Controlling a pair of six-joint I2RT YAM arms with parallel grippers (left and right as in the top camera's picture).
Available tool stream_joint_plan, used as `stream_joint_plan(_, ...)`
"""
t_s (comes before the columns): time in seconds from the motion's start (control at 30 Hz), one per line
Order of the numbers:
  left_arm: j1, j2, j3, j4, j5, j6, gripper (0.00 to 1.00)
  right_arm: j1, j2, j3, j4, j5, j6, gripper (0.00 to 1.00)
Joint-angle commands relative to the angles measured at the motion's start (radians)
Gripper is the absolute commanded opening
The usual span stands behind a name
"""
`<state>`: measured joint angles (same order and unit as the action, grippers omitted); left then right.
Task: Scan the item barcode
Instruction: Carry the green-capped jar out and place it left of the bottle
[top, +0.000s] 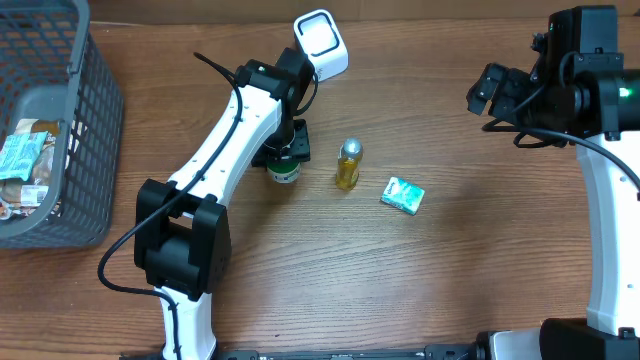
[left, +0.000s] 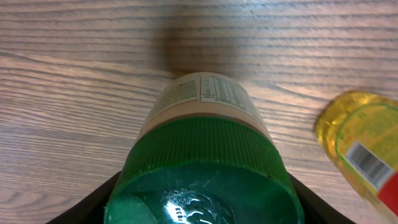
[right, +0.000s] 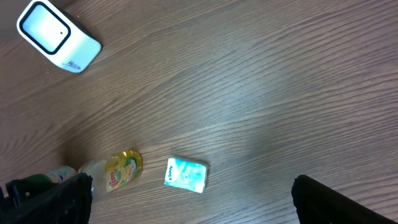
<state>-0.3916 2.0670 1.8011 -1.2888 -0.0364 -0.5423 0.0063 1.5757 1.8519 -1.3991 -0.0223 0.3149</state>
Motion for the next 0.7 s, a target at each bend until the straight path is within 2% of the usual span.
stream_joint_plan(0.0, -0.007, -0.006, -0.007, 0.009, -0.072, -0.048, 0.42, -0.002, -0.008, -0.002, 0.002, -0.002, 0.007, 1.00)
stream_joint_plan(0.43, -0.009, 0.002, -0.096, 0.094, -0.067, -0.049, 0.42, -0.002, -0.008, -0.002, -0.002, -0.002, 0.007, 1.00)
stream_joint_plan(0.6, -0.009, 0.002, -0.114, 0.117, -0.067, -0.048, 0.53, -0.002, -0.008, -0.002, -0.002, -0.002, 0.007, 1.00)
stream_joint_plan(0.67, -0.009, 0.001, -0.114, 0.119, -0.061, -0.048, 0.65, -0.002, -0.008, -0.002, -0.002, -0.002, 0.007, 1.00)
